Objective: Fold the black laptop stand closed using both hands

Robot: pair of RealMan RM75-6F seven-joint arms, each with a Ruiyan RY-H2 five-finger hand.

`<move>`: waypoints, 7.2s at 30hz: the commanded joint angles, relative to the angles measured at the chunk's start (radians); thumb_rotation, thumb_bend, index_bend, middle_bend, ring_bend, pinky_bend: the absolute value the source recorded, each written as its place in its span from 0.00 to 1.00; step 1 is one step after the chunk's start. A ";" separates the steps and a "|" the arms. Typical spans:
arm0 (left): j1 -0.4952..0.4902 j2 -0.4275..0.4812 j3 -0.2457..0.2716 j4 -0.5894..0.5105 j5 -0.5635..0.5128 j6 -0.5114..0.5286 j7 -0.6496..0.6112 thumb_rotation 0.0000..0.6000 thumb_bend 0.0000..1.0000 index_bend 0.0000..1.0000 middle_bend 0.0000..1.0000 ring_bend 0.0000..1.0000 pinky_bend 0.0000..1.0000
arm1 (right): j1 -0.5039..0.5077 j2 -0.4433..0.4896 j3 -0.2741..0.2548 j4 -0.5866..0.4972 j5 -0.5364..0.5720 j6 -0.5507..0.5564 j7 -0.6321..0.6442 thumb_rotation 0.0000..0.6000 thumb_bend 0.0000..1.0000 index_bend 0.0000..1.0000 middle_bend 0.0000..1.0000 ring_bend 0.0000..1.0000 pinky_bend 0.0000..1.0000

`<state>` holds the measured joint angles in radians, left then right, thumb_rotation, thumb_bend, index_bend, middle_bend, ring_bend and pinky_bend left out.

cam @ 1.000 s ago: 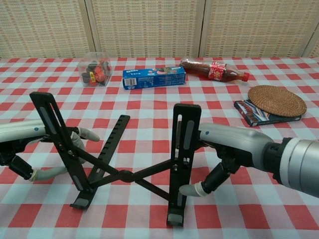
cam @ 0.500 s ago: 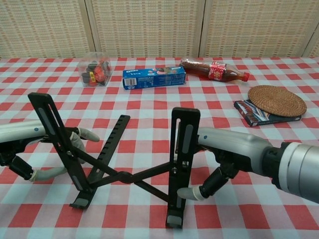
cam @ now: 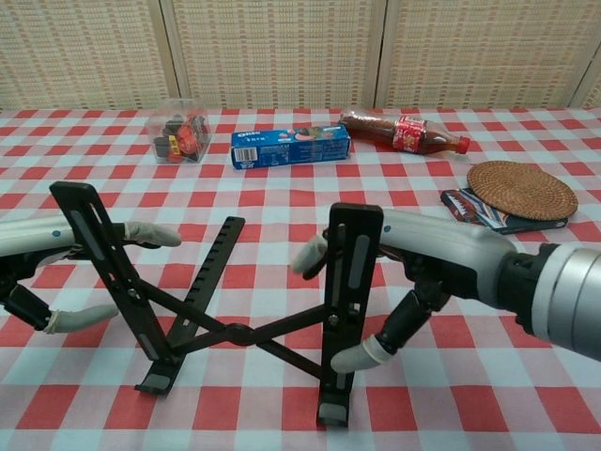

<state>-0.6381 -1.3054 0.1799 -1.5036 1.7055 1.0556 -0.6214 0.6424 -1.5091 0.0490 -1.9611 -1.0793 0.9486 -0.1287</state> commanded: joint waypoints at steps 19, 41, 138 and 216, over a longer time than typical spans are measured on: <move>0.010 0.096 -0.021 -0.027 -0.002 0.036 0.046 1.00 0.43 0.03 0.00 0.00 0.18 | -0.091 -0.105 0.153 0.133 -0.050 0.262 0.068 1.00 0.08 0.00 0.00 0.00 0.00; -0.099 -0.071 -0.144 0.274 -0.017 -0.059 0.482 1.00 0.33 0.00 0.00 0.00 0.17 | -0.047 0.105 -0.035 0.155 -0.550 0.173 -0.259 1.00 0.00 0.00 0.00 0.00 0.00; -0.192 -0.334 -0.157 0.391 -0.114 -0.135 0.358 1.00 0.26 0.00 0.00 0.00 0.16 | 0.012 -0.464 -0.032 0.995 -0.731 0.363 -0.190 1.00 0.00 0.00 0.00 0.00 0.00; 0.003 -0.133 -0.169 0.353 -0.158 0.004 0.338 1.00 0.26 0.00 0.00 0.00 0.16 | 0.594 -0.132 -0.082 0.648 -0.679 -0.362 -0.107 1.00 0.29 0.43 0.41 0.07 0.00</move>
<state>-0.6352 -1.4384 0.0113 -1.1500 1.5472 1.0598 -0.2834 1.2419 -1.6357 -0.0196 -1.3269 -1.7402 0.5582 -0.2586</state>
